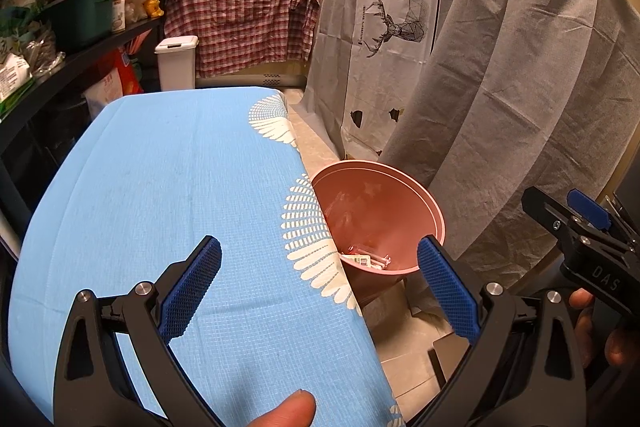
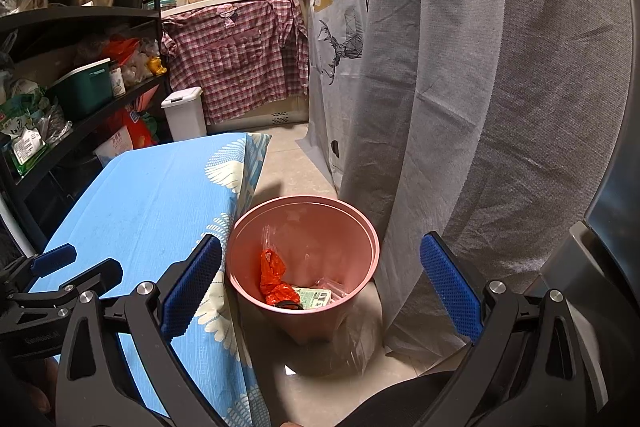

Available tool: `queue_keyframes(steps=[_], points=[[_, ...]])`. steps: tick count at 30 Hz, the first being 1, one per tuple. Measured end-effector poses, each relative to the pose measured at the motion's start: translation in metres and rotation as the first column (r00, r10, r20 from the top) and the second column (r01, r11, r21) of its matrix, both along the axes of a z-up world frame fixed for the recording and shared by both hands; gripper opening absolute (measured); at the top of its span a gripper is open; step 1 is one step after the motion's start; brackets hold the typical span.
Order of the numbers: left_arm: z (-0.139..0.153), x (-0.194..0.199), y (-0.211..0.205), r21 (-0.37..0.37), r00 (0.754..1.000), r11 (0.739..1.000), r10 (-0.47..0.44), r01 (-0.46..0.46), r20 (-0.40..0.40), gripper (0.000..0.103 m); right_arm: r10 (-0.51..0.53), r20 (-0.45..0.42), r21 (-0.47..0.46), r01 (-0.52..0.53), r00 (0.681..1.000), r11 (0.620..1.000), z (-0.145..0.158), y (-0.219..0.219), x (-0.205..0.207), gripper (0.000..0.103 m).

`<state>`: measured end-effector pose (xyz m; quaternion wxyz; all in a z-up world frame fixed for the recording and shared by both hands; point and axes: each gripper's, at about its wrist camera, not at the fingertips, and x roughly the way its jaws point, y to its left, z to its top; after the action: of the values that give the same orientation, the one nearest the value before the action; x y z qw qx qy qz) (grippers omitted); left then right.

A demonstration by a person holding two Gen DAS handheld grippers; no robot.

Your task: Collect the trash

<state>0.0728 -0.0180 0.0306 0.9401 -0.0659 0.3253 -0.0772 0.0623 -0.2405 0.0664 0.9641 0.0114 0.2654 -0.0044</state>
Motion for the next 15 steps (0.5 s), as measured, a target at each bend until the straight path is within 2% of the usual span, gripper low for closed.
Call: queue_keyframes(steps=[15], points=[[0.0016,-0.0046,0.0018,0.017,1.0,1.0,0.004,-0.004,0.01,0.095,0.004,0.005,-0.002,-0.004,1.0,1.0,0.0023,0.0009,0.0005,0.098]])
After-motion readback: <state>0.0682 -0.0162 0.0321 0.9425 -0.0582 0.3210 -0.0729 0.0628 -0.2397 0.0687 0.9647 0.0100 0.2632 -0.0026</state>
